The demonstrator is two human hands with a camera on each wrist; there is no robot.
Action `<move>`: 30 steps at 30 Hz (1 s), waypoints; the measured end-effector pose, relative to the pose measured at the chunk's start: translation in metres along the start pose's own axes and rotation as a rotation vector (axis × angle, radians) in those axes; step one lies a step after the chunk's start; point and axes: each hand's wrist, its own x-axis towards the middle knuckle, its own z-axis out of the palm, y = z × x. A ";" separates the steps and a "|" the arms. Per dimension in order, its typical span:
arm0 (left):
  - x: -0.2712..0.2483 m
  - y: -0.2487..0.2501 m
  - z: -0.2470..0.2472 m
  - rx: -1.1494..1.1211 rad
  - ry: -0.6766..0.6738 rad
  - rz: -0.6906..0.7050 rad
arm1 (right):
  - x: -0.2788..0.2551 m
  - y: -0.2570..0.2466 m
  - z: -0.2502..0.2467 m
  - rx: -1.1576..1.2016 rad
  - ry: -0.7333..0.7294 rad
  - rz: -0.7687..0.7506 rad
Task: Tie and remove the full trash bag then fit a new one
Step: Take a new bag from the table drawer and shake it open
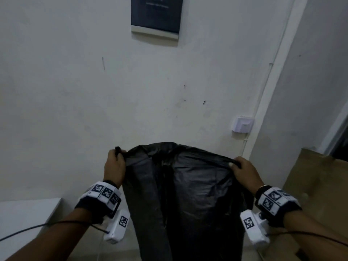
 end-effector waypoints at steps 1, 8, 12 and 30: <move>0.006 -0.002 -0.005 0.010 -0.002 0.000 | 0.004 0.006 -0.001 -0.022 0.039 0.045; 0.028 0.018 -0.012 -0.043 -0.100 0.343 | 0.004 -0.033 0.017 -0.586 -0.171 0.116; 0.018 0.062 0.007 -0.071 -0.464 0.552 | -0.011 -0.120 0.059 -0.278 -0.344 -0.400; 0.031 0.002 -0.007 0.318 -0.849 0.563 | 0.012 -0.120 0.075 0.084 -0.478 -0.371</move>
